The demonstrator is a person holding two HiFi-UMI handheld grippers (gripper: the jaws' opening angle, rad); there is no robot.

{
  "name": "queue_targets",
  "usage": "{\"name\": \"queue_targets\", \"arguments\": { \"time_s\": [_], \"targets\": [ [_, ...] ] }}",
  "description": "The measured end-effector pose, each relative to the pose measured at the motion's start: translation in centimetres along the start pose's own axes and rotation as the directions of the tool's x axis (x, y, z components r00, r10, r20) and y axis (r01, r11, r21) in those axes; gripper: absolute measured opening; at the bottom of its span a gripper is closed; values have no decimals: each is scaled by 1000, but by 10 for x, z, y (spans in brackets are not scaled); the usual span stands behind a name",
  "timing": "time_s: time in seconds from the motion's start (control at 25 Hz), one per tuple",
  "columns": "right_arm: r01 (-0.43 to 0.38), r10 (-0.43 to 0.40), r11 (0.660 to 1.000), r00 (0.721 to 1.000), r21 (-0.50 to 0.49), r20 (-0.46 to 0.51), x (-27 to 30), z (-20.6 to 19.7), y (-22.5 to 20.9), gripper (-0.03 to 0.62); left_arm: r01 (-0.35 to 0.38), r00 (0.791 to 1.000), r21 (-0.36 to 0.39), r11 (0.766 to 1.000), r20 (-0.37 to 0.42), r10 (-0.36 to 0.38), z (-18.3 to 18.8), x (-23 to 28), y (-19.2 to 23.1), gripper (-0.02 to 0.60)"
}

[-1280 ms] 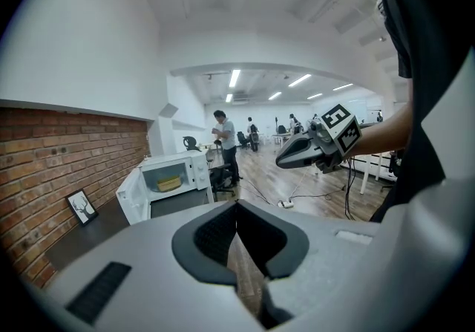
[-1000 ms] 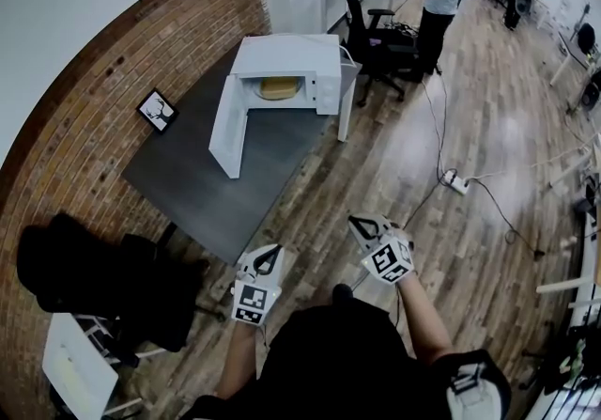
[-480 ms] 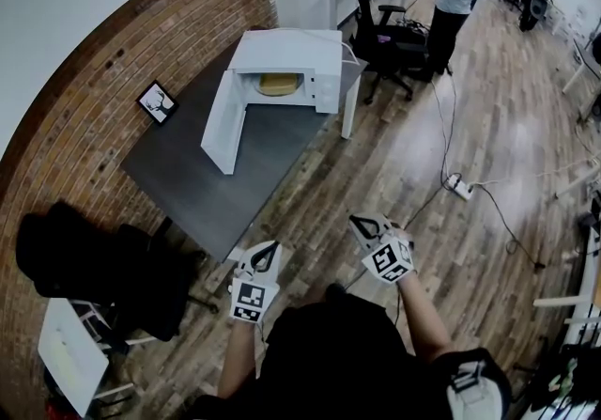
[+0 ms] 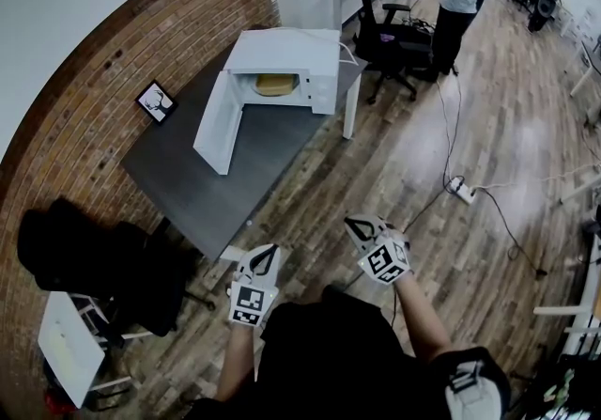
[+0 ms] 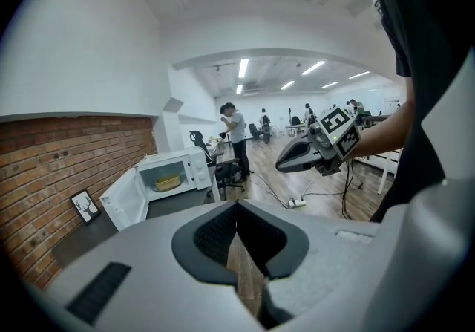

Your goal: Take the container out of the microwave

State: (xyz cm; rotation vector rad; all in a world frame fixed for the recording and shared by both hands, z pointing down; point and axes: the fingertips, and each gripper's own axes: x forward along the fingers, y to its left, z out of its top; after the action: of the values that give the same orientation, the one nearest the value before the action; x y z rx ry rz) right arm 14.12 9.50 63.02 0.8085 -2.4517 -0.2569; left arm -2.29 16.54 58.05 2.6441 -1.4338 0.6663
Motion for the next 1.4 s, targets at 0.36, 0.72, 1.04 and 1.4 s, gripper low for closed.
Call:
{"name": "queue_targets", "arguments": {
  "time_s": [0.36, 0.72, 1.04, 1.4],
  "targets": [
    [-9, 9, 1000, 1000, -3, 21, -12, -10, -15, 0, 3, 1000, 41, 999, -6, -3, 16, 15, -21, 2],
    [-15, 15, 1000, 999, -7, 42, -15, -10, -16, 0, 8, 1000, 58, 998, -27, -6, 19, 18, -28, 2],
    [-15, 15, 1000, 999, 12, 39, -6, -8, -15, 0, -2, 999, 31, 1000, -48, 4, 13, 16, -19, 3],
    [9, -10, 1000, 1000, 29, 27, 6, -13, -24, 0, 22, 999, 59, 998, -28, -20, 17, 33, -5, 3]
  ]
}}
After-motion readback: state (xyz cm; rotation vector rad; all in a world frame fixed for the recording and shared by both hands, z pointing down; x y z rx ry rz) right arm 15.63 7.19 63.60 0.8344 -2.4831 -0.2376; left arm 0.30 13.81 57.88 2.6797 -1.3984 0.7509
